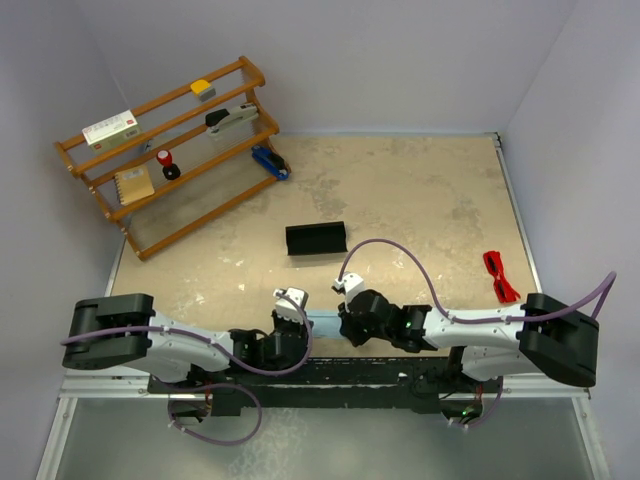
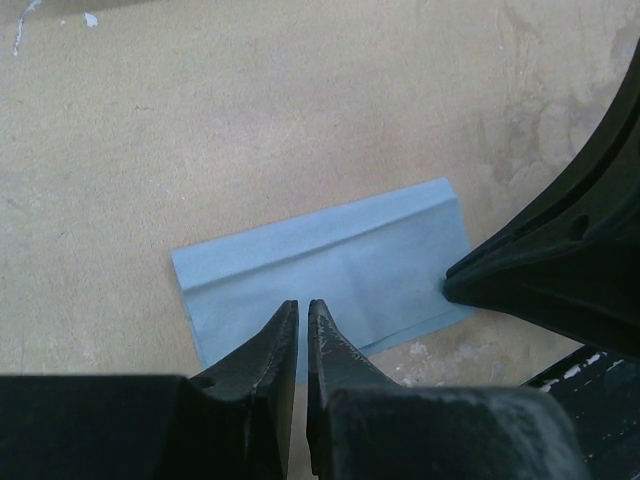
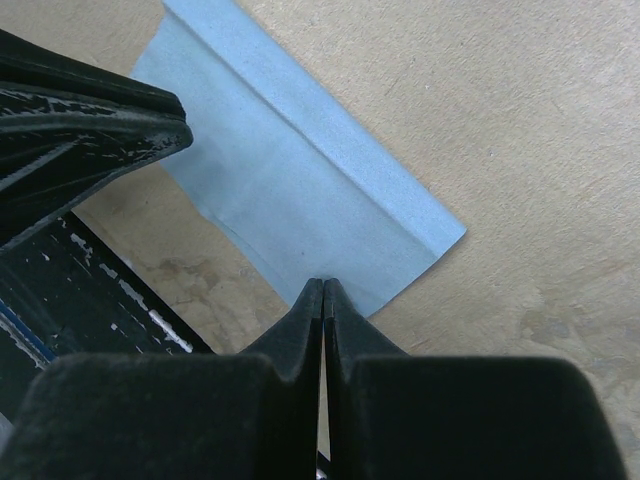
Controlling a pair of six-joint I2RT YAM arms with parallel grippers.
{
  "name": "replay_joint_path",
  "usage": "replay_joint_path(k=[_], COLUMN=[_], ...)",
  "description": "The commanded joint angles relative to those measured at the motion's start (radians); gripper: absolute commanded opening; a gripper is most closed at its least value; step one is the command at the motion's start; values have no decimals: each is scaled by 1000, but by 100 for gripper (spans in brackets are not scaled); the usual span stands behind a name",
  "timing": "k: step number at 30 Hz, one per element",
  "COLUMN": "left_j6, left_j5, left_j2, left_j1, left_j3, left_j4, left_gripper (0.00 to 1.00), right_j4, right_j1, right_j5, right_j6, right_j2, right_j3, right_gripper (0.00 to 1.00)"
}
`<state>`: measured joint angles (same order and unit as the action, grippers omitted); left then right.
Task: Organize the sunglasses
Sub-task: Adjust the glasses cleaning cloth in the sunglasses case.
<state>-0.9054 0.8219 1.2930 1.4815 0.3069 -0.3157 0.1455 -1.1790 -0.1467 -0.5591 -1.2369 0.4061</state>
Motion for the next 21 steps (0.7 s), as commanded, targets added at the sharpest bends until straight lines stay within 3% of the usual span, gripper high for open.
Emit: replay_joint_path(k=[1, 14, 21], left_j6=[-32, -95, -153], left_j5=[-1, -3, -11], left_j2=[44, 81, 66], left_j1=[6, 7, 15], left_j3=[18, 50, 48], left_j4=[-54, 23, 156], left_gripper=[5, 3, 2], right_j4=[-18, -20, -20], right_j1=[-9, -10, -12], right_j5=[-16, -21, -21], right_j6=[-14, -16, -15], right_j2=[-1, 12, 16], right_j3=[-13, -23, -27], right_gripper=[0, 0, 0])
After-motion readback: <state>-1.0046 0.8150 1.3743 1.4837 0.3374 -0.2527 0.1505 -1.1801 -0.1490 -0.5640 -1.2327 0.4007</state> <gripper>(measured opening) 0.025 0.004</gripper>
